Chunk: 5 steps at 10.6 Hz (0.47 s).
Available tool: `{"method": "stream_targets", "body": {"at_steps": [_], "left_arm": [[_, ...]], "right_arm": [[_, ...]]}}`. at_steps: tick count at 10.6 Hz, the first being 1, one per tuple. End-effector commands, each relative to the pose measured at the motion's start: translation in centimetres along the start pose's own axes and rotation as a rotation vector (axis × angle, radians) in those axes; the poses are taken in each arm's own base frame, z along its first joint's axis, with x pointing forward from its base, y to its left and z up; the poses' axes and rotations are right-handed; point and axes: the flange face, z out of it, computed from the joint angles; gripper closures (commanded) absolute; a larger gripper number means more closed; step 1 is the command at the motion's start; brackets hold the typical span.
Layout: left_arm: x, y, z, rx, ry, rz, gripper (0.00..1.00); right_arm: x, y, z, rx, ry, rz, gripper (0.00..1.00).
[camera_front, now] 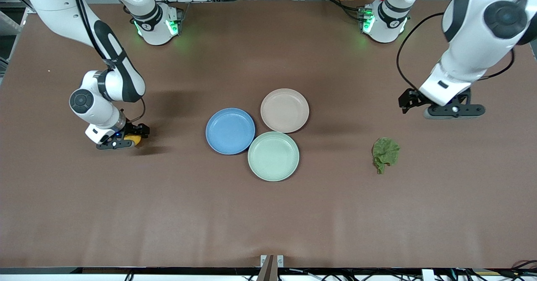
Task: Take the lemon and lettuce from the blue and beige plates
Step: 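Lower the lemon onto the table and open the right gripper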
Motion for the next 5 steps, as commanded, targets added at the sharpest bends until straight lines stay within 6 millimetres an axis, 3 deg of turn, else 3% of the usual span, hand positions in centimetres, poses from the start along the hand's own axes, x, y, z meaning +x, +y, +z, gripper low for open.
{"method": "stream_targets", "body": {"at_steps": [1,3,5], "left_arm": [[0.7,-0.1,-3.4,-0.041,-0.006,0.005,0.0],[0.9,0.2,-6.0,-0.044,0.005,0.009,0.0],[1.0,0.4,-7.1,-0.043,-0.013,0.014,0.0]], "right_arm": [[0.3,0.2,-0.4,0.003,0.007,0.001,0.0],[1.4,0.2,-1.6,0.011,-0.004,0.002,0.0],[3.2,0.5,-4.7,0.029,-0.084,0.002,0.0]]}}
